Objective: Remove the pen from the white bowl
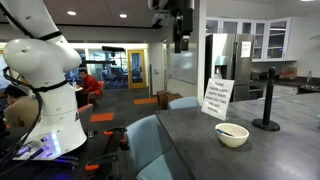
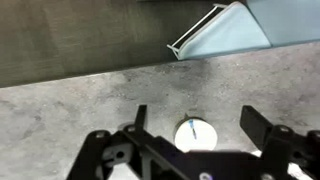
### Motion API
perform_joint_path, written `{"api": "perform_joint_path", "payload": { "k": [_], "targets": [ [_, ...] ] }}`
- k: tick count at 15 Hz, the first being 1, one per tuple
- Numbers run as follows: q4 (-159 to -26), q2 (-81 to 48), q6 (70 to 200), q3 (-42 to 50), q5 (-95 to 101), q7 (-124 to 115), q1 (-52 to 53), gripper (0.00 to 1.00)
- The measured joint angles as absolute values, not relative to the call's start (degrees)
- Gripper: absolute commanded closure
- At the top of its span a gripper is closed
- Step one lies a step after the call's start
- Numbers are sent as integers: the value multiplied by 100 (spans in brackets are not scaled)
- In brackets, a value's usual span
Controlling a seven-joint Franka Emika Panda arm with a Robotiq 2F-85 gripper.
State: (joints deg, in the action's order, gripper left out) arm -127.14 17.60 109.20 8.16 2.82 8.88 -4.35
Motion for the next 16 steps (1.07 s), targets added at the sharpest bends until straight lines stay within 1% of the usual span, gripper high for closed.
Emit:
{"api": "perform_joint_path", "payload": {
  "k": [11,16],
  "targets": [
    [-12700,1736,10925,802,281,888,-428,0],
    [-12277,1158,11124,589,275,888,-262,0]
  ]
}}
